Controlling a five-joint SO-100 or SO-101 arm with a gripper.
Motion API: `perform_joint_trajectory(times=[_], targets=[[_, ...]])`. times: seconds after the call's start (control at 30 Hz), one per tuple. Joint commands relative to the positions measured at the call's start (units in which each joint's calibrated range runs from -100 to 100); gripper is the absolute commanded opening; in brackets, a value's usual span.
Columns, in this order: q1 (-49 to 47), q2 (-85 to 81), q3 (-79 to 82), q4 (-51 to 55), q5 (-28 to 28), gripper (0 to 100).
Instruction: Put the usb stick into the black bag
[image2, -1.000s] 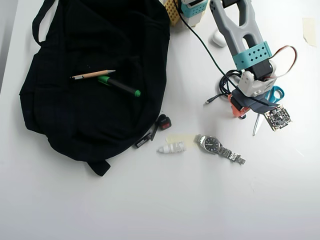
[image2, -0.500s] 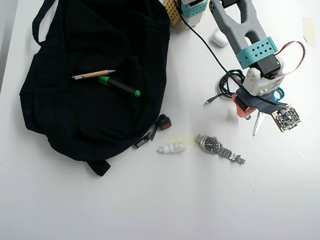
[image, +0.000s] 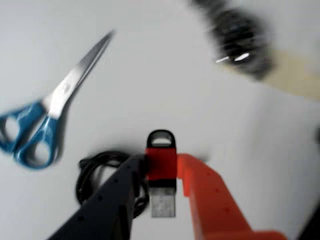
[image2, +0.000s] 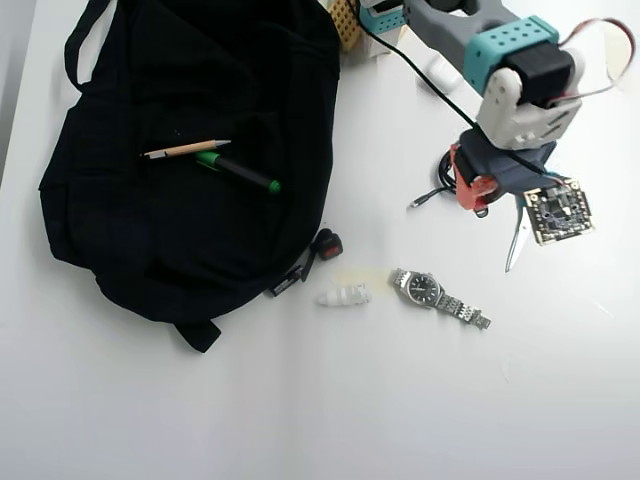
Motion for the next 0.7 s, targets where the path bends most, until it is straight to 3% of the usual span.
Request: perform_joint_trajectory(times=[0.0, 0.33, 0.67], targets=[[4.93, -6.47, -3.62, 1.70, -0.31, 2], [19.74, -12.94, 0.24, 1.70, -0.31, 2], [33.58, -26.63, 19.38, 1.70, -0.05, 2]])
